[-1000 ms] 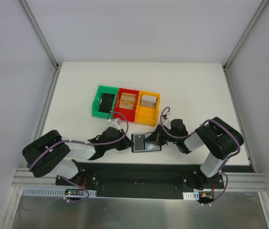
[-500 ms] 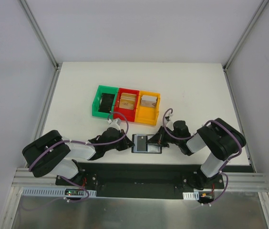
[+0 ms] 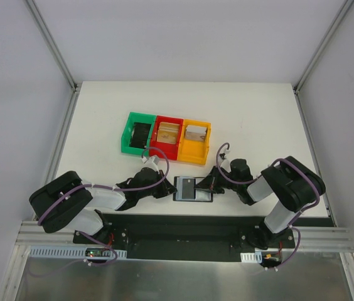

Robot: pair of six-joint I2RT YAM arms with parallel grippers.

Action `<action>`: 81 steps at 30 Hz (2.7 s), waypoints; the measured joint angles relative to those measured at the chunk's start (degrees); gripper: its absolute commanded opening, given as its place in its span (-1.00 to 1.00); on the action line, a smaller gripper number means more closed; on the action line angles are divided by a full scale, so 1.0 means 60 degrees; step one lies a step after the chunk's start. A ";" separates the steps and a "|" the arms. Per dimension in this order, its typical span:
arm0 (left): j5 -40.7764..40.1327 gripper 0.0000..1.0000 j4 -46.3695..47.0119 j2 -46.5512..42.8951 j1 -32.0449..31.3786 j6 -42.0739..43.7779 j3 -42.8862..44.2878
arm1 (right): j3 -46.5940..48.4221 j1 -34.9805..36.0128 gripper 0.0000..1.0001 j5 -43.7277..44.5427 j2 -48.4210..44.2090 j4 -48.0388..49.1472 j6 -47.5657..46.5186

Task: Take the credit cards out of the card holder
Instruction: Remove the credit card from the card holder.

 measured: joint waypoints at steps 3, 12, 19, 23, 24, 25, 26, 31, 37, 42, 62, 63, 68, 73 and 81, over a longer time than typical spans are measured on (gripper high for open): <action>0.0000 -1.00 0.0000 0.0004 0.0000 0.0000 0.0000 | -0.0007 -0.0022 -0.99 -0.0025 -0.0026 -0.0004 -0.0015; 0.0000 -1.00 -0.0004 0.0004 0.0000 0.0004 0.0000 | -0.0007 -0.0138 -0.99 -0.0058 -0.0109 -0.0076 -0.0069; 0.0000 -1.00 -0.0004 0.0004 0.0000 0.0004 0.0000 | -0.0011 -0.0171 -0.68 -0.0146 -0.0146 -0.0131 -0.0124; 0.0004 -1.00 0.0004 0.0011 0.0000 0.0004 0.0000 | -0.0011 -0.0171 -0.44 -0.0237 -0.0146 -0.0160 -0.0149; 0.0004 -1.00 0.0004 0.0018 0.0000 0.0007 0.0000 | -0.0011 -0.0171 -0.42 -0.0251 -0.0146 -0.0160 -0.0149; 0.0007 -1.00 0.0007 0.0018 0.0000 0.0007 0.0000 | -0.0011 -0.0171 -0.41 -0.0270 -0.0146 -0.0160 -0.0149; 0.0007 -1.00 0.0004 0.0022 0.0000 0.0007 0.0004 | -0.0007 -0.0171 -0.39 -0.0277 -0.0146 -0.0157 -0.0146; 0.0011 -1.00 0.0015 0.0047 0.0000 0.0011 0.0015 | -0.0004 -0.0168 -0.34 -0.0299 -0.0146 -0.0157 -0.0146; 0.0044 -1.00 0.0011 0.0215 0.0000 0.0025 0.0160 | 0.0047 -0.0113 -0.35 -0.0299 -0.0142 -0.0164 -0.0146; 0.0055 -1.00 0.0018 0.0299 0.0000 0.0036 0.0226 | 0.0157 -0.0036 -0.39 -0.0299 -0.0135 -0.0182 -0.0131; 0.0080 -1.00 0.0018 0.0331 0.0000 0.0040 0.0255 | 0.0237 0.0036 -0.90 -0.0255 -0.0018 -0.0222 -0.0073; 0.0080 -1.00 0.0018 0.0331 0.0000 0.0040 0.0251 | 0.0237 0.0036 -0.95 -0.0255 -0.0015 -0.0222 -0.0073; 0.0080 -1.00 0.0018 0.0331 0.0000 0.0040 0.0251 | 0.0237 0.0036 -0.99 -0.0251 -0.0015 -0.0222 -0.0073; 0.0073 -1.00 0.0018 0.0328 0.0000 0.0036 0.0251 | 0.0233 0.0029 -0.99 -0.0251 -0.0015 -0.0222 -0.0076; 0.0044 -1.00 0.0047 0.0310 0.0000 0.0007 0.0215 | 0.0106 -0.0080 -0.99 -0.0277 -0.0022 -0.0219 -0.0113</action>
